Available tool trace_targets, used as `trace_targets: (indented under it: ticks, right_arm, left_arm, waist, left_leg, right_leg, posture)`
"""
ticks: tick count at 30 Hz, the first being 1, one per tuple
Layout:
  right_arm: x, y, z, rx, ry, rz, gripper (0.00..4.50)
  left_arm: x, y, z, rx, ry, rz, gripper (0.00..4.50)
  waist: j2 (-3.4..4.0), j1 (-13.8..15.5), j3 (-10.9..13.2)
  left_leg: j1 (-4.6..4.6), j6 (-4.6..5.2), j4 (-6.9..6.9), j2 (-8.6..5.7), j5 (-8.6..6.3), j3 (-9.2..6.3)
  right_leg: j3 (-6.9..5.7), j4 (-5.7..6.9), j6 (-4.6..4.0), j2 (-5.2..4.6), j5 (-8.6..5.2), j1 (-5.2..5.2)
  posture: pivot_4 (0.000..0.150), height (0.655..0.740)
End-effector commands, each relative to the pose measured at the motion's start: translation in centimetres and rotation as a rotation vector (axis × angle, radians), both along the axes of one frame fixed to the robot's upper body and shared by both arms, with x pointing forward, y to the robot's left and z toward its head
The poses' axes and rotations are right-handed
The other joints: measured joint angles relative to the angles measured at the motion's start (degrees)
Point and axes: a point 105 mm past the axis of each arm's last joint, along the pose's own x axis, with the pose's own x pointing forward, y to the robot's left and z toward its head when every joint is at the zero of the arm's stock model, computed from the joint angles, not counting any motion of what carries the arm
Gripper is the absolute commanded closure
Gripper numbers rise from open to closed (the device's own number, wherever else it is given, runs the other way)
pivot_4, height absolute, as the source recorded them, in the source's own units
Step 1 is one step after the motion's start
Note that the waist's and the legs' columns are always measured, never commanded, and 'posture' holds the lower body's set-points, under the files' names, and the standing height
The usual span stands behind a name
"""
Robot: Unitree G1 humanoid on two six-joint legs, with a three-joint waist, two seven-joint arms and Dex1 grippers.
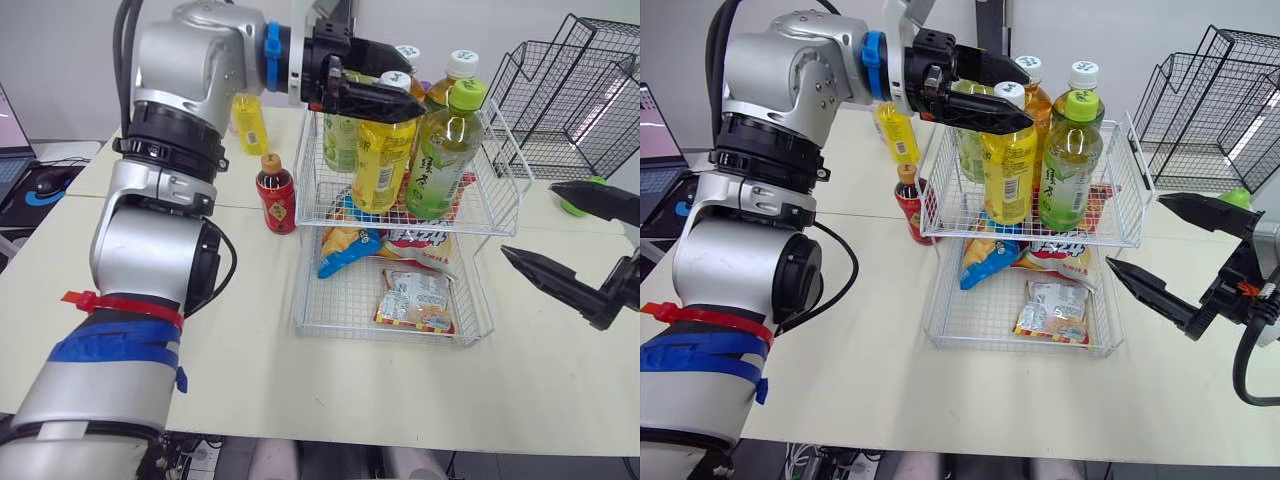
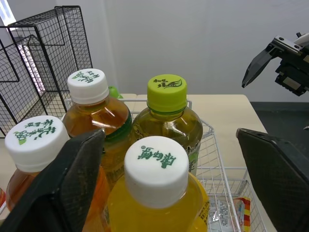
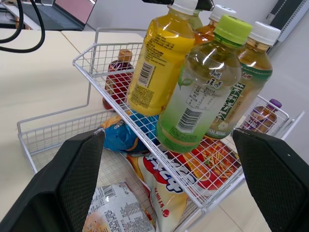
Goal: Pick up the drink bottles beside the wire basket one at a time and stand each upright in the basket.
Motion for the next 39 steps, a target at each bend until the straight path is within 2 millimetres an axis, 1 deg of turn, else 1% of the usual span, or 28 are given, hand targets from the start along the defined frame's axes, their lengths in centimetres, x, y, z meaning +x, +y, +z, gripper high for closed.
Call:
trace_targets:
  ticks: [1, 7, 11, 14, 17, 20, 22, 25, 26, 31, 34, 36, 39]
  right_arm:
    - [-0.2, 0.2, 0.7, -0.013, -0.041, -0.014, 0.0]
    - [-0.1, 0.3, 1.0, 0.0, -0.054, -0.015, 0.0]
    - [0.0, 0.7, 1.3, 0.023, -0.065, 0.0, 0.0]
    - [0.0, 0.9, 1.4, 0.032, -0.064, 0.014, 0.0]
    - [0.1, 1.1, 1.5, 0.041, -0.063, 0.03, 0.0]
    - [0.1, 1.4, 1.5, 0.045, -0.06, 0.06, 0.0]
    - [0.2, 1.5, 1.6, 0.047, -0.058, 0.077, 0.0]
    - [0.1, 2.3, 1.8, 0.047, -0.059, 0.131, 0.0]
    - [0.1, 2.5, 1.9, 0.048, -0.059, 0.141, 0.0]
    - [0.1, 3.9, 0.8, 0.008, -0.028, 0.211, 0.0]
    - [0.0, 5.0, 0.4, 0.023, -0.022, 0.267, 0.0]
    - [-0.1, 5.6, 0.4, 0.037, -0.025, 0.29, 0.0]
    - [-0.3, 6.3, 0.1, 0.038, -0.028, 0.308, 0.0]
  left_arm:
    - [-1.1, 0.6, 1.9, -0.035, -0.06, -0.031, 0.02]
    - [-2.0, 2.4, 2.6, -0.036, -0.079, -0.057, 0.02]
    - [-2.4, 4.3, 3.3, -0.051, -0.081, -0.023, 0.02]
    - [-2.6, 5.6, 3.4, -0.058, -0.079, 0.009, 0.02]
    - [-2.7, 7.2, 3.7, -0.084, -0.077, 0.065, 0.02]
    - [-2.5, 9.5, 4.2, -0.127, -0.077, 0.17, 0.02]
    - [-2.4, 10.3, 4.4, -0.149, -0.079, 0.218, 0.02]
    - [-1.9, 12.9, 4.4, -0.179, -0.086, 0.351, 0.02]
    - [-1.9, 13.4, 4.3, -0.185, -0.088, 0.38, 0.02]
    - [-0.6, 17.3, 2.8, -0.233, -0.1, 0.587, 0.02]
    - [0.1, 19.6, 0.5, -0.23, -0.063, 0.698, 0.02]
    - [0.2, 20.5, -1.1, -0.201, -0.051, 0.744, 0.02]
    - [0.5, 21.2, -2.9, -0.211, -0.01, 0.796, 0.02]
  waist:
    - [0.0, 0.02, 0.0]
    - [0.01, 0.0, 0.0]
    - [0.01, -0.01, 0.0]
    - [0.01, -0.04, -0.01]
    - [0.01, -0.01, -0.01]
    - [0.01, -0.06, -0.01]
    - [0.01, -0.06, -0.01]
    - [0.02, -0.03, -0.01]
    - [0.02, -0.09, -0.01]
    - [0.02, -0.01, -0.01]
    - [0.02, -0.01, -0.01]
    - [0.02, -0.04, -0.01]
    - [0.01, 0.02, -0.01]
  left_leg:
    - [0.0, 0.0, 0.01, 0.0, 0.0, 0.0]
    - [0.01, 0.0, 0.01, 0.01, 0.0, 0.01]
    - [0.03, 0.0, 0.02, 0.01, 0.0, 0.01]
    - [0.07, 0.0, 0.02, 0.03, 0.0, 0.01]
    - [0.09, 0.0, 0.03, 0.04, 0.0, 0.01]
    - [0.09, -0.01, 0.05, 0.05, 0.0, 0.0]
    - [0.1, 0.0, 0.04, 0.06, 0.0, 0.0]
    - [0.12, 0.0, 0.05, 0.06, 0.0, -0.02]
    - [0.15, 0.0, 0.05, 0.07, 0.0, -0.02]
    - [0.25, -0.01, 0.07, 0.13, 0.01, -0.03]
    - [0.25, -0.01, 0.08, 0.15, 0.01, -0.06]
    - [0.25, -0.01, 0.07, 0.15, 0.01, -0.11]
    - [0.24, -0.01, 0.08, 0.19, 0.01, -0.13]
  right_leg:
    - [0.0, 0.0, 0.01, 0.0, 0.0, 0.0]
    - [0.01, 0.04, 0.0, 0.0, 0.0, -0.01]
    - [0.01, 0.07, 0.0, 0.0, 0.0, 0.0]
    - [0.02, 0.1, 0.0, 0.0, 0.0, 0.01]
    - [0.02, 0.14, 0.0, 0.0, 0.0, 0.02]
    - [0.01, 0.15, 0.0, 0.0, 0.0, 0.01]
    - [0.01, 0.16, 0.0, 0.0, 0.0, 0.0]
    - [0.0, 0.19, -0.01, -0.01, 0.0, 0.02]
    - [0.03, 0.22, -0.01, -0.02, 0.0, 0.02]
    - [0.03, 0.26, -0.02, -0.02, 0.01, 0.07]
    - [0.06, 0.27, -0.02, -0.05, 0.01, 0.06]
    - [0.05, 0.27, -0.03, -0.06, 0.01, 0.06]
    - [0.03, 0.29, -0.03, -0.07, 0.01, 0.05]
  posture:
    - [0.15, 0.73]
    - [0.15, 0.73]
    - [0.15, 0.73]
    - [0.15, 0.73]
    - [0.15, 0.73]
    - [0.15, 0.73]
    - [0.15, 0.73]
    - [0.15, 0.73]
    - [0.15, 0.73]
    - [0.15, 0.73]
    - [0.15, 0.73]
    - [0.15, 0.73]
    - [0.15, 0.73]
